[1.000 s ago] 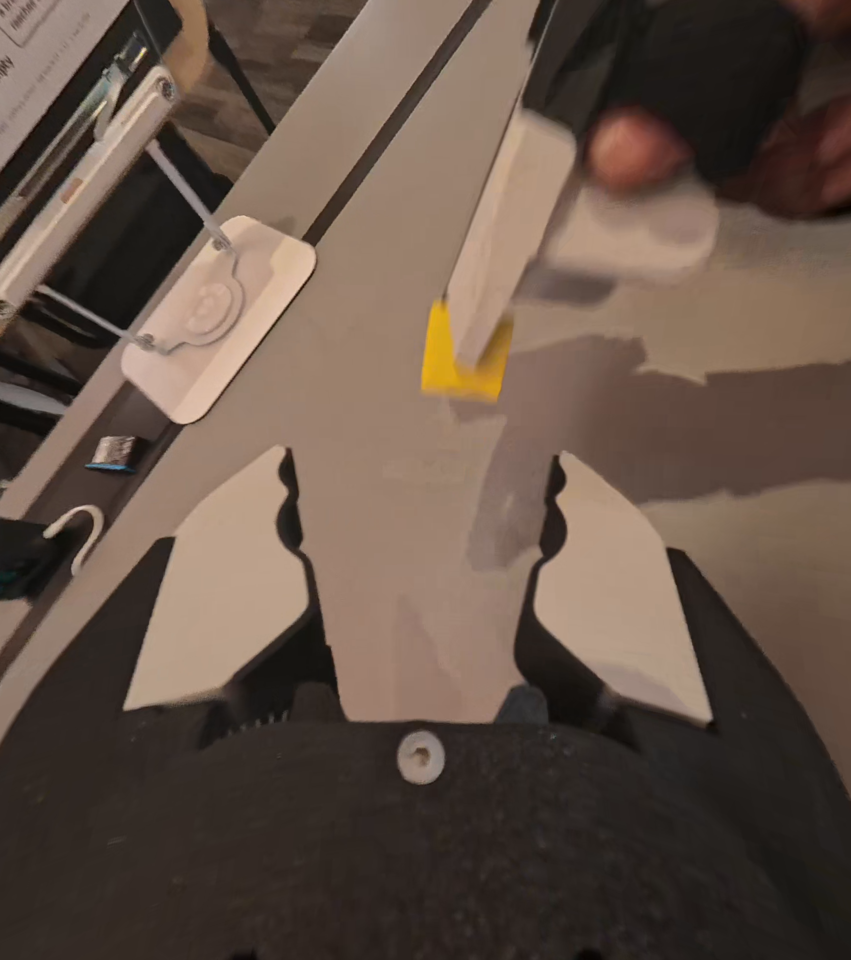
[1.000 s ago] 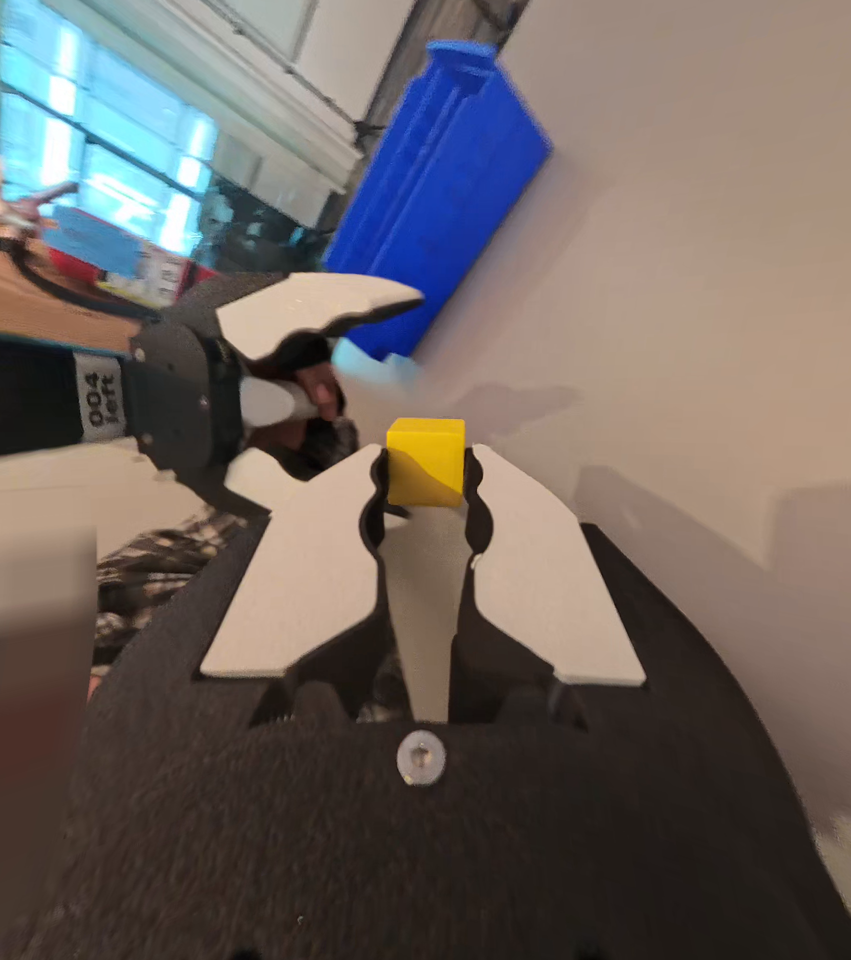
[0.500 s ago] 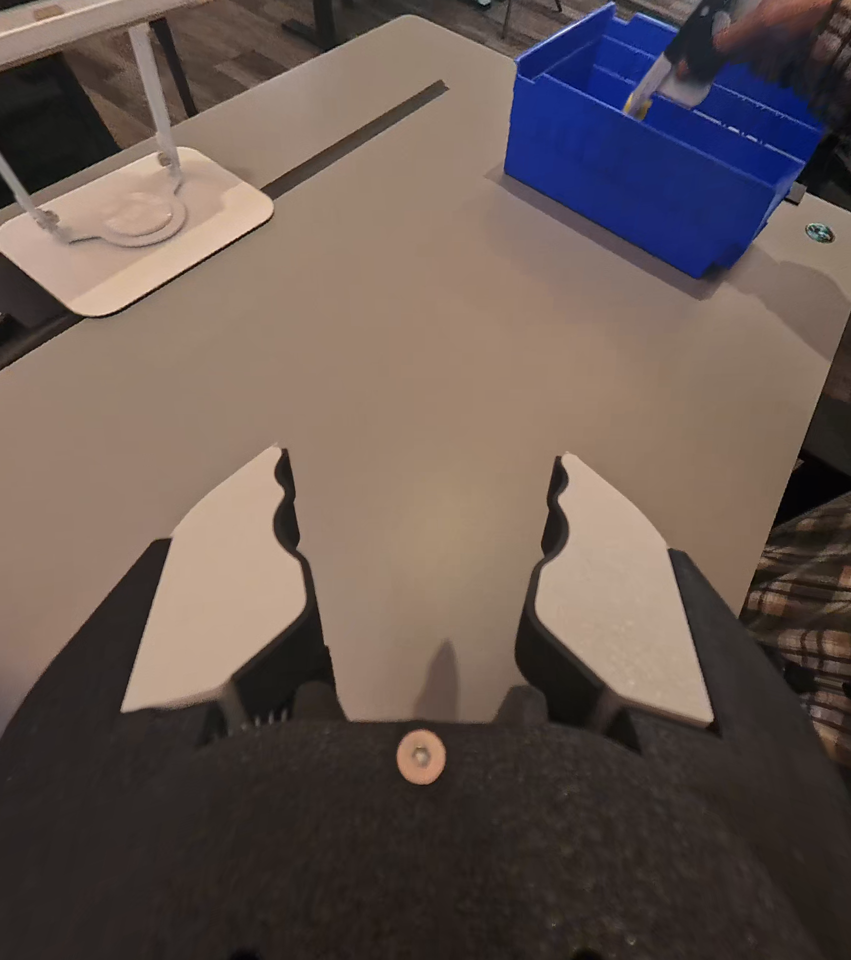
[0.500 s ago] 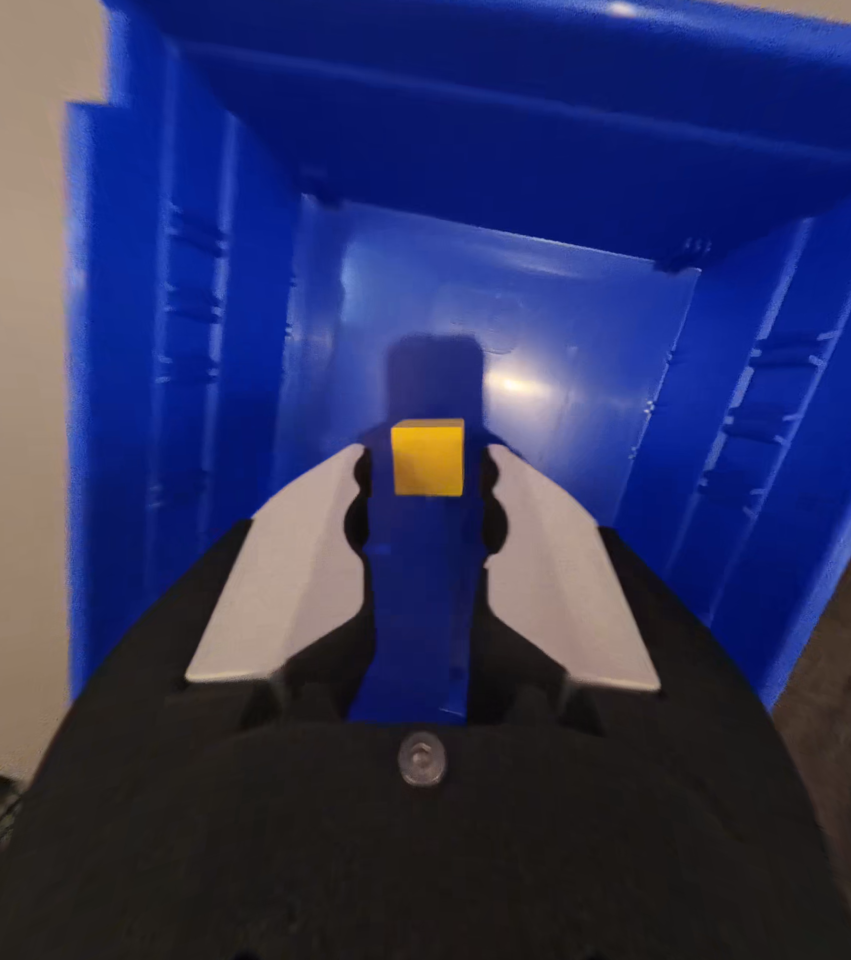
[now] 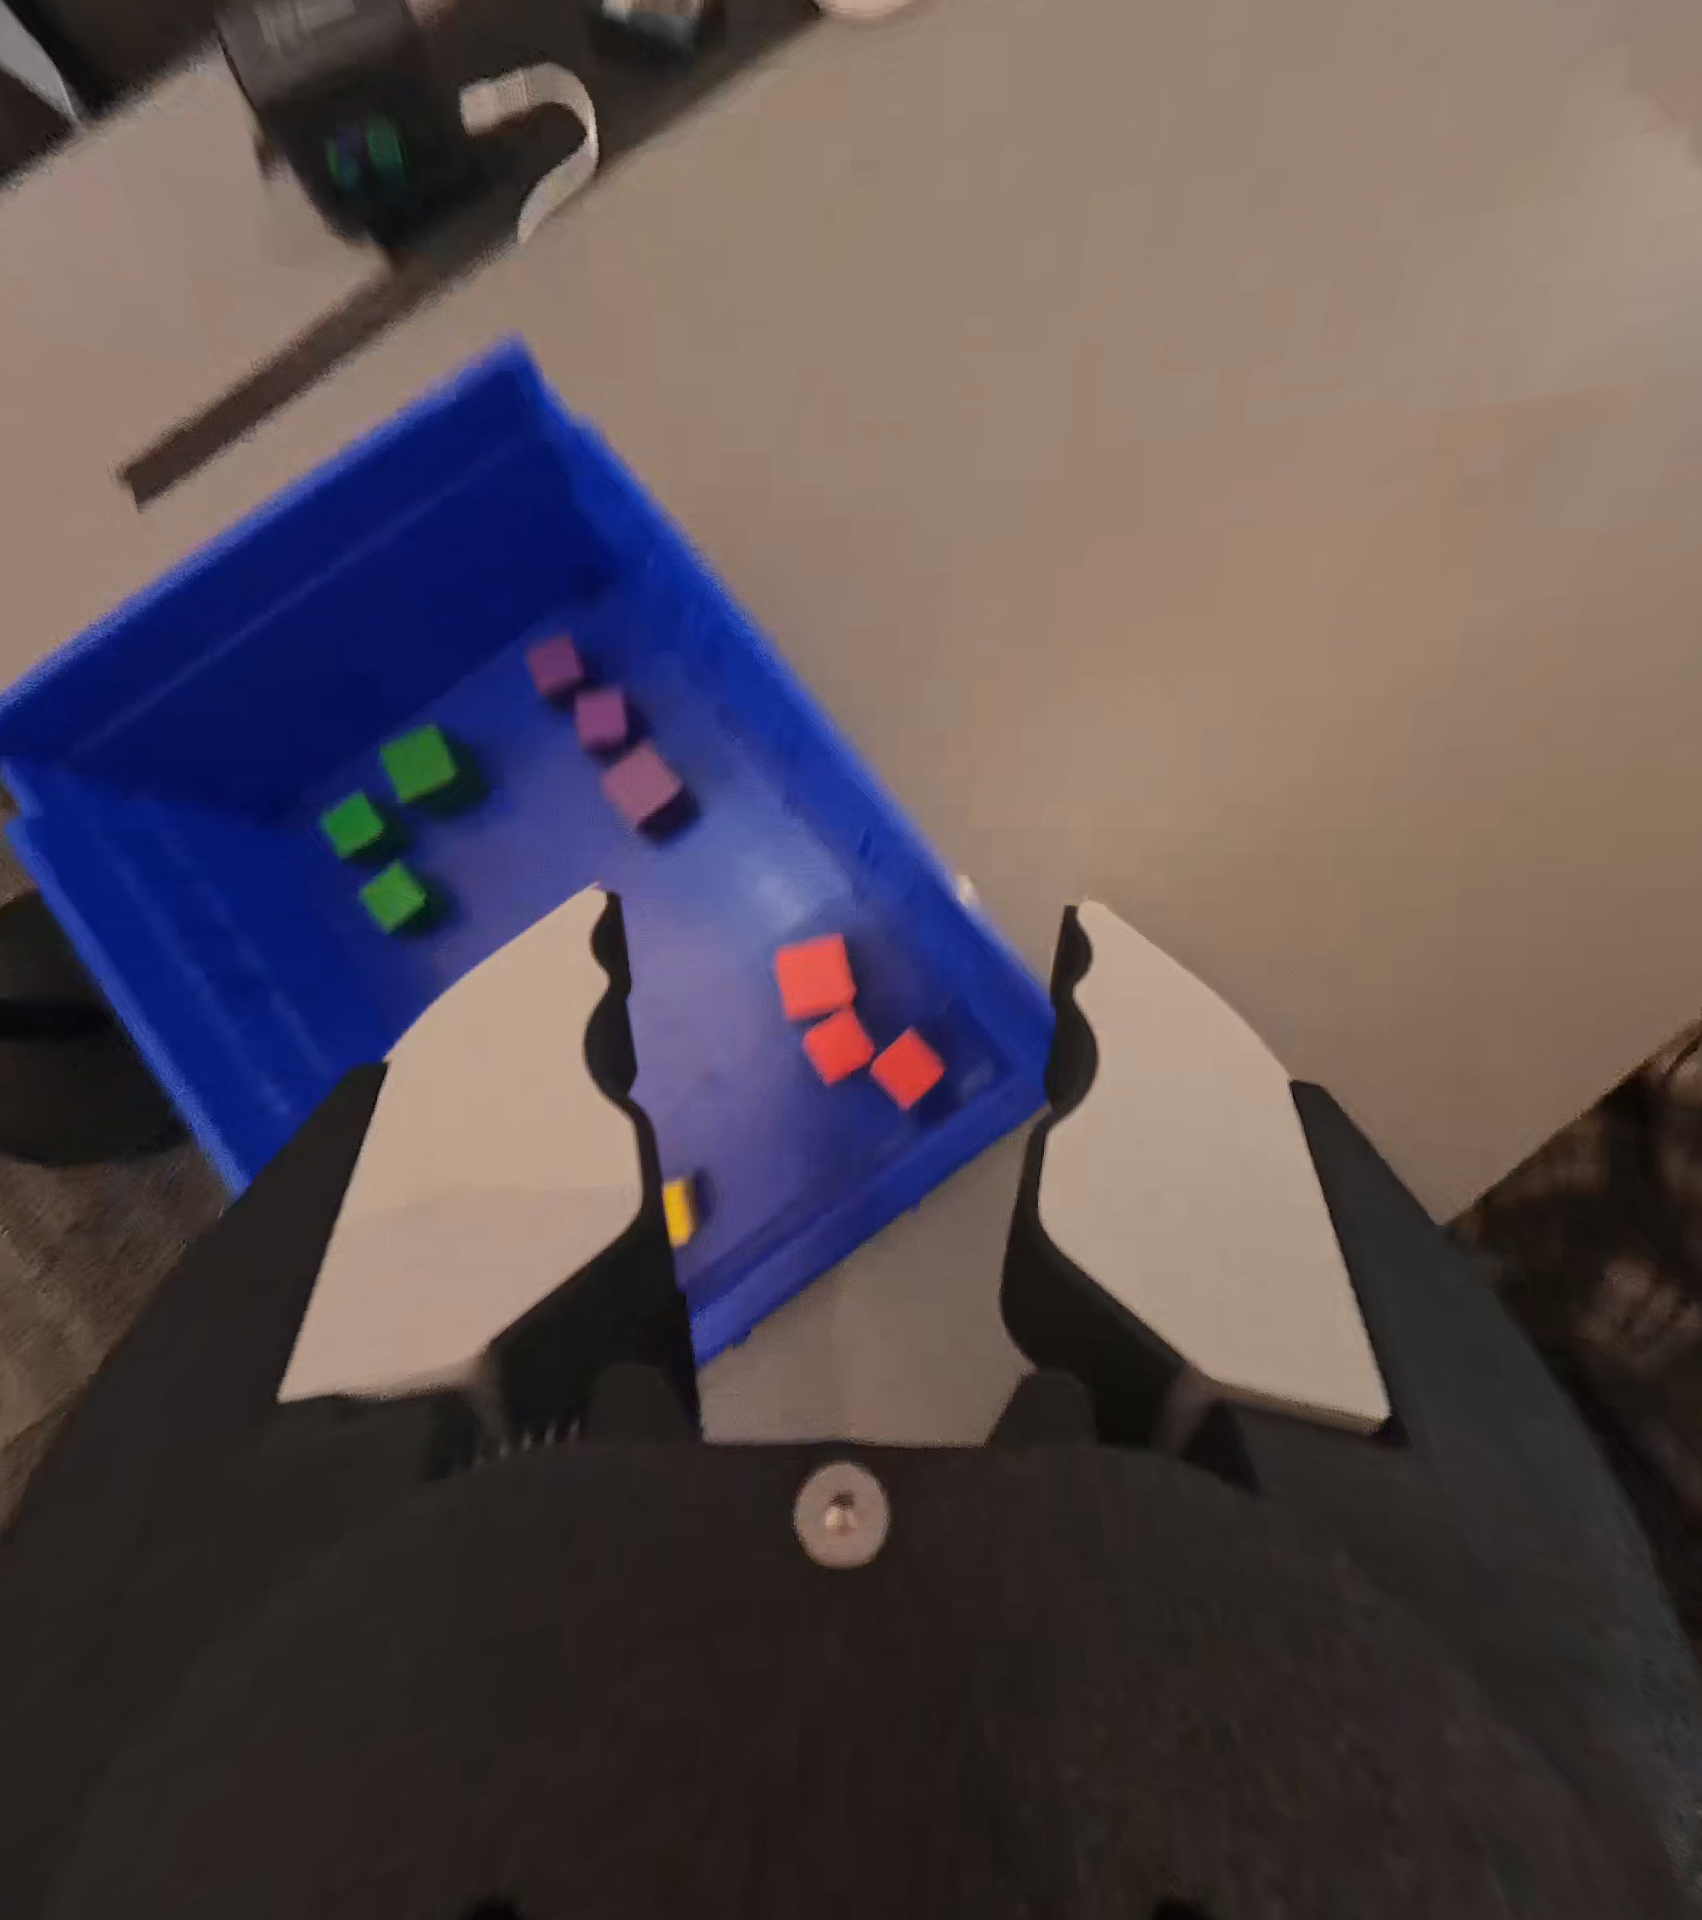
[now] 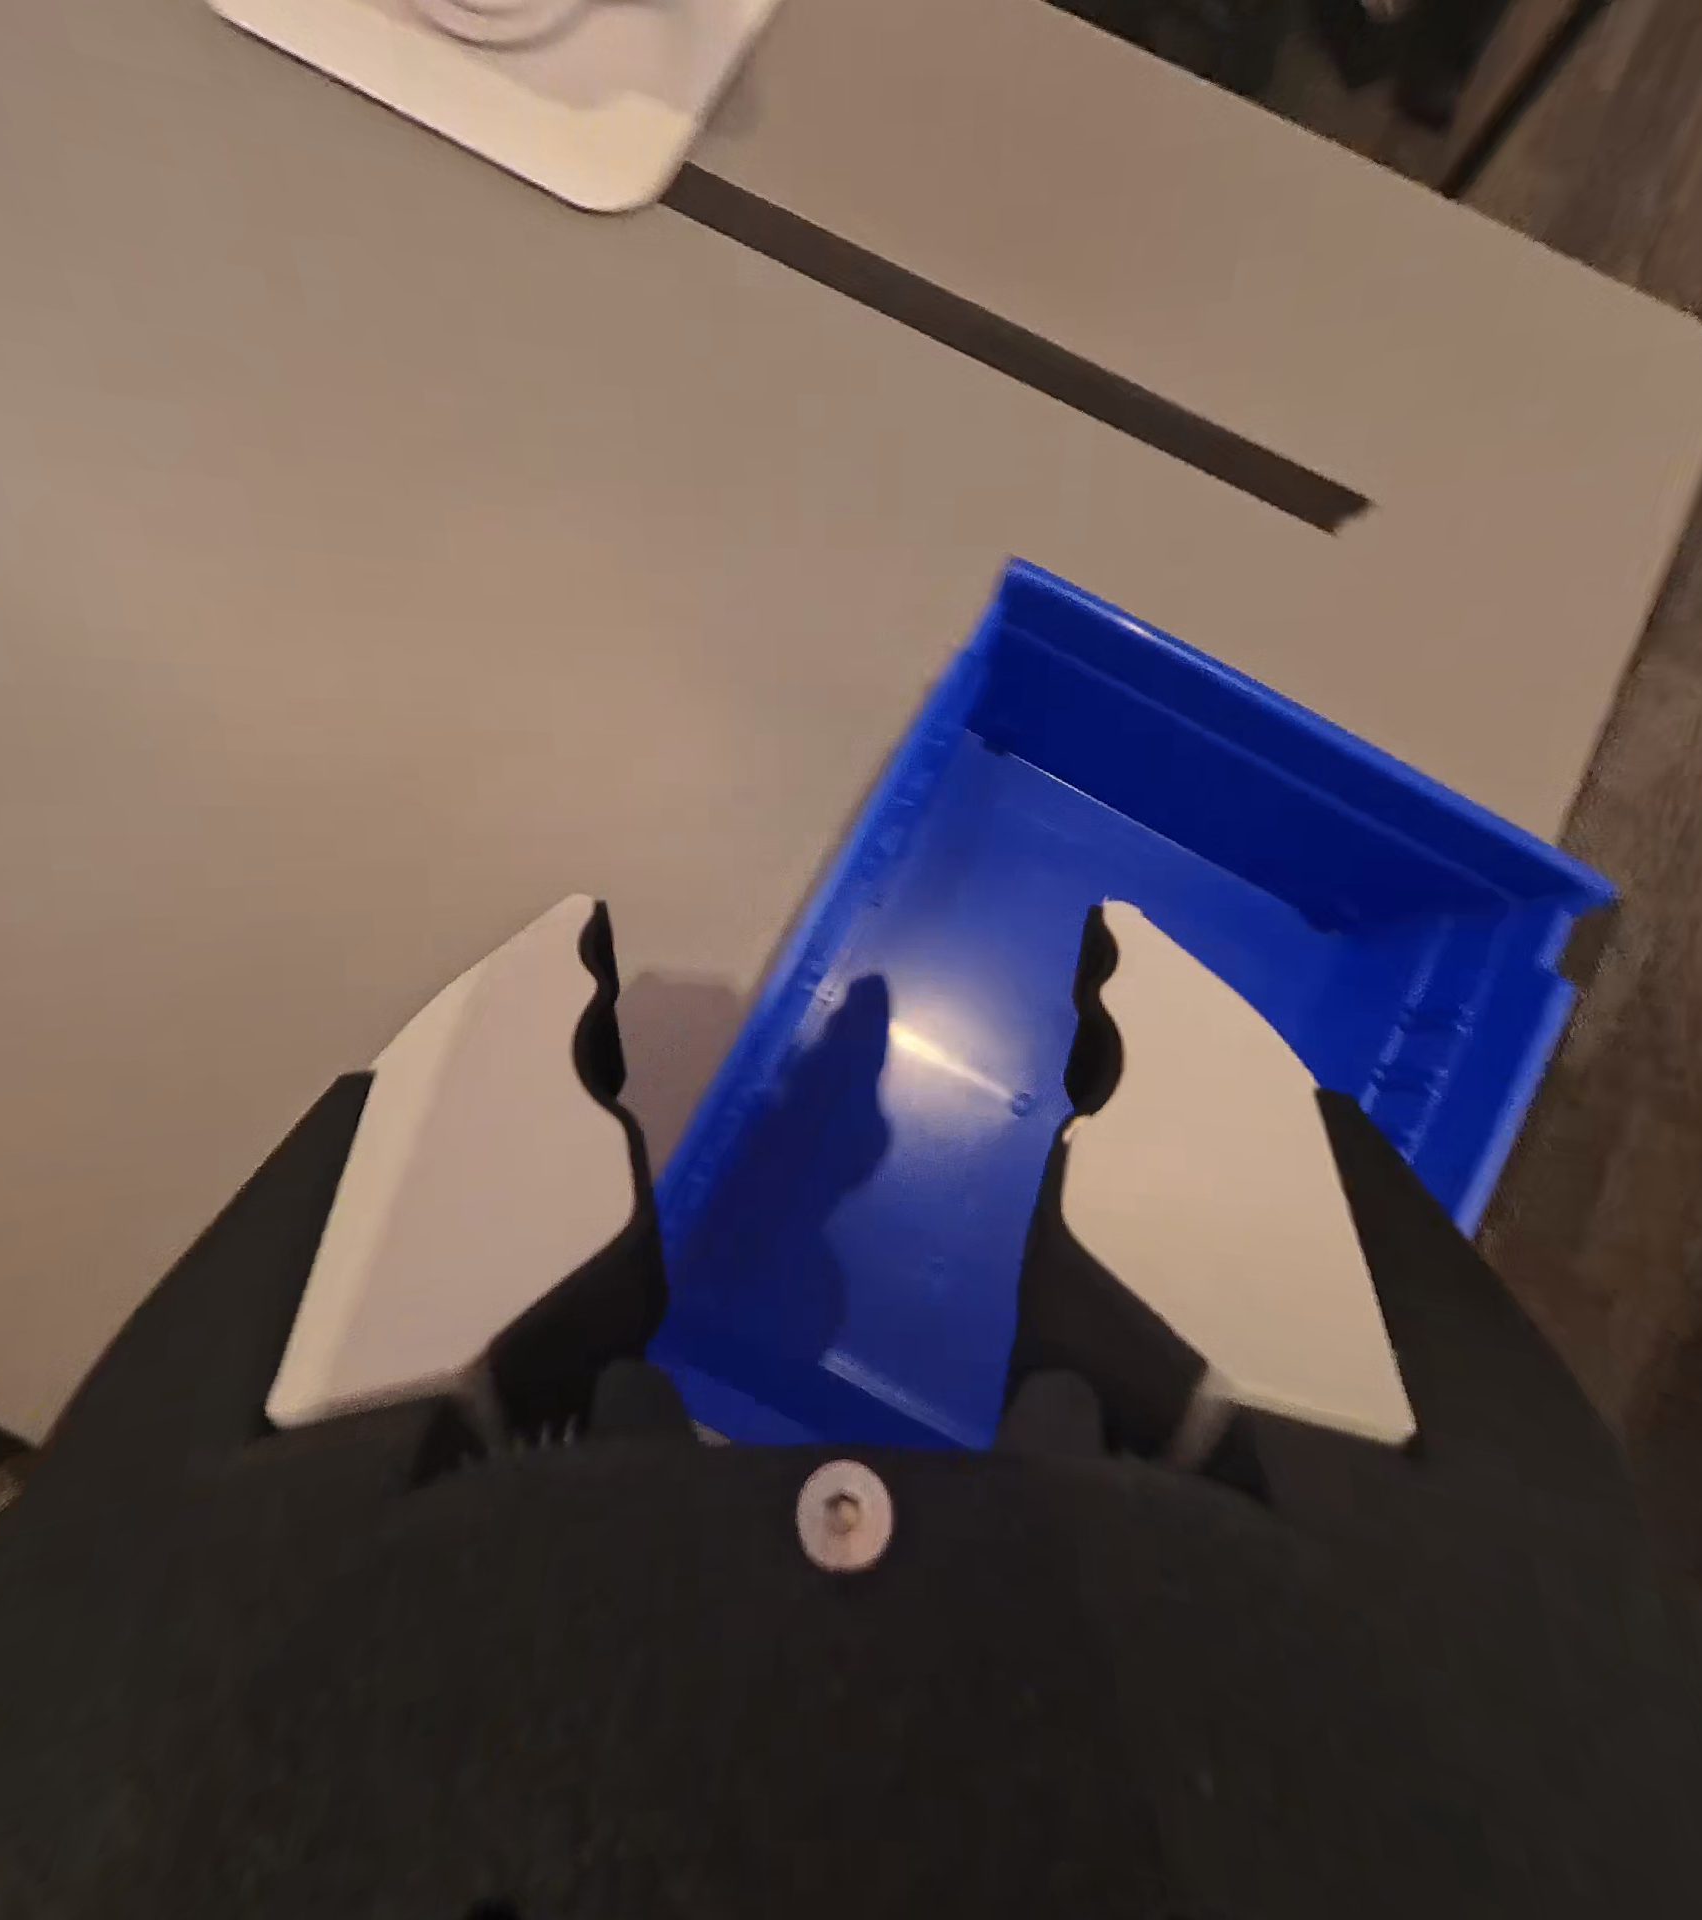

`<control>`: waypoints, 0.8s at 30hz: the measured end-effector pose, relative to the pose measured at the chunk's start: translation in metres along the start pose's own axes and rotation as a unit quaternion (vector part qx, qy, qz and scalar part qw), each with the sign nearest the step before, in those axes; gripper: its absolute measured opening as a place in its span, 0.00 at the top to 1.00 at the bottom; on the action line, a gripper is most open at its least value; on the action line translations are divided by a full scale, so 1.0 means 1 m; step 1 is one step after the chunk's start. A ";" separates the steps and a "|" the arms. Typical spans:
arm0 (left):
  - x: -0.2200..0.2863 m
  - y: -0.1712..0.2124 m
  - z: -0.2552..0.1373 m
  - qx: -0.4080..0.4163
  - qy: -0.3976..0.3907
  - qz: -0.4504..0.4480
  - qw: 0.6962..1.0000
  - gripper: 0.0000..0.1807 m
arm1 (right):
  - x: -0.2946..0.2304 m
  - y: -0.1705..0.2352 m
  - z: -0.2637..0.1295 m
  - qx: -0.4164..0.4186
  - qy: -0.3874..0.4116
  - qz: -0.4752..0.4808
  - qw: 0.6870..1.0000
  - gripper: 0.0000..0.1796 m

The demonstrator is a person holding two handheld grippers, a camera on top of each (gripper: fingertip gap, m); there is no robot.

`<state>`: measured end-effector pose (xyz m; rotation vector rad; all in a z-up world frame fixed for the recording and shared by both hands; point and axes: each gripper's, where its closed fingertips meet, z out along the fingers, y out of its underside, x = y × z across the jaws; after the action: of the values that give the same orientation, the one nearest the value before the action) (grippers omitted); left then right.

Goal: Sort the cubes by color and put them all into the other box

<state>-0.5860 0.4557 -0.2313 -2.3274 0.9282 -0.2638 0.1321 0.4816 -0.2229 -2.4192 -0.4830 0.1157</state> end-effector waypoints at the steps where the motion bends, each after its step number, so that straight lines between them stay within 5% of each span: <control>1: -0.005 0.013 0.002 -0.026 0.006 0.002 1.000 0.58 | -0.014 -0.005 -0.002 0.007 -0.013 -0.010 1.000 0.53; 9: -0.025 0.065 0.061 -0.135 0.015 -0.094 0.986 0.59 | -0.084 -0.015 0.005 0.006 -0.065 -0.069 0.995 0.53; 13: -0.049 0.086 0.067 -0.169 -0.042 -0.116 0.978 0.58 | -0.095 -0.010 0.007 -0.015 -0.064 -0.086 0.994 0.53; 20: -0.062 0.124 0.056 -0.266 -0.055 -0.030 0.962 0.58 | -0.101 -0.009 0.004 -0.011 -0.067 -0.091 0.994 0.53; 24: -0.060 0.117 0.065 -0.256 -0.033 -0.008 0.966 0.59 | -0.103 -0.007 0.007 -0.016 -0.070 -0.093 0.993 0.53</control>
<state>-0.6689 0.4607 -0.3516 -2.7914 1.0367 0.0584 0.0325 0.4529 -0.2283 -2.3943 -0.7754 0.1980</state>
